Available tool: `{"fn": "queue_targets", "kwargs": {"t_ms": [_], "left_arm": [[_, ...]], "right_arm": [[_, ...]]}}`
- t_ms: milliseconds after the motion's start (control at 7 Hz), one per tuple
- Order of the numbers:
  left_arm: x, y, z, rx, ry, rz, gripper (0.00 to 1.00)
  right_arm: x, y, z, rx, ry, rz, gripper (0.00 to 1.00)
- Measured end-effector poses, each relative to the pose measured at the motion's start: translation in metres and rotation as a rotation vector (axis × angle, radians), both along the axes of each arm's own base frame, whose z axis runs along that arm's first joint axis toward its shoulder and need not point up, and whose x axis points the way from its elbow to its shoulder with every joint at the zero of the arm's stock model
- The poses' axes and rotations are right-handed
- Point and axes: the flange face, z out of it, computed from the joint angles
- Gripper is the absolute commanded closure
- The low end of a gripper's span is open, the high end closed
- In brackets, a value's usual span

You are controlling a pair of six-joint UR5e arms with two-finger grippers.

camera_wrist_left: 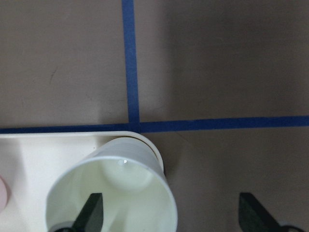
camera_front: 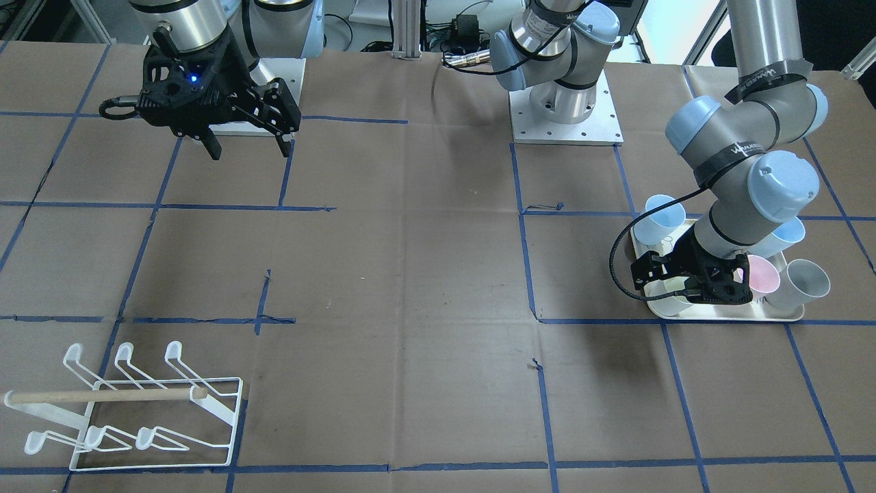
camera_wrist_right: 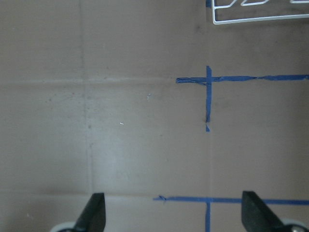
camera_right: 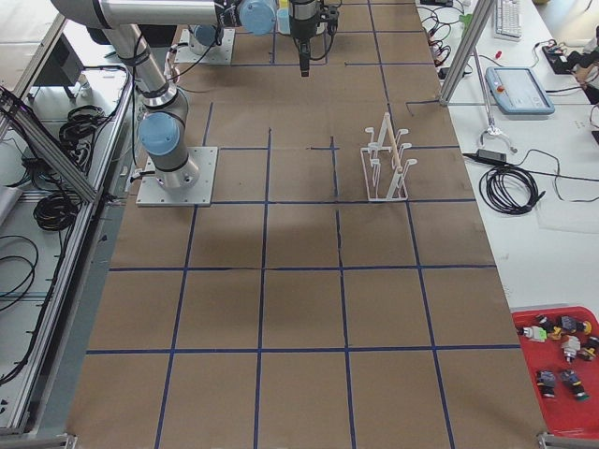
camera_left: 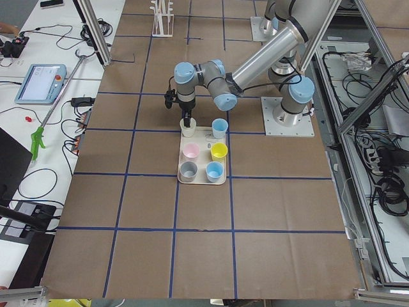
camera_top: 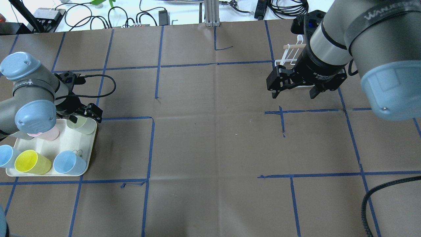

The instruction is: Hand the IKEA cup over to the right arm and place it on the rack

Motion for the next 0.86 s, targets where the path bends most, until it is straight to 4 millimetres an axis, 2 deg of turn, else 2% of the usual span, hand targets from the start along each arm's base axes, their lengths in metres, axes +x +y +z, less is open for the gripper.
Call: {"fn": "queue_targets", "kwargs": {"t_ms": [143,286,429,857], "left_arm": [[0.0,-0.001,0.0,0.001,-0.001,0.002,0.91],[0.001,-0.001,0.001,0.009,-0.001,0.005,1.0],[0.001,-0.001,0.001,0.025,0.005,0.012,1.0],[0.002,0.003,0.007,0.05,-0.001,0.02,1.0]], "right_arm": [[0.004,-0.004,-0.008,-0.06,-0.05,-0.062,0.0],[0.01,-0.005,-0.017,-0.102,-0.13,-0.117,0.0],[0.018,-0.004,-0.026,-0.119,-0.234,-0.173,0.0],[0.03,0.003,-0.055,-0.17,-0.501,-0.553,0.0]]}}
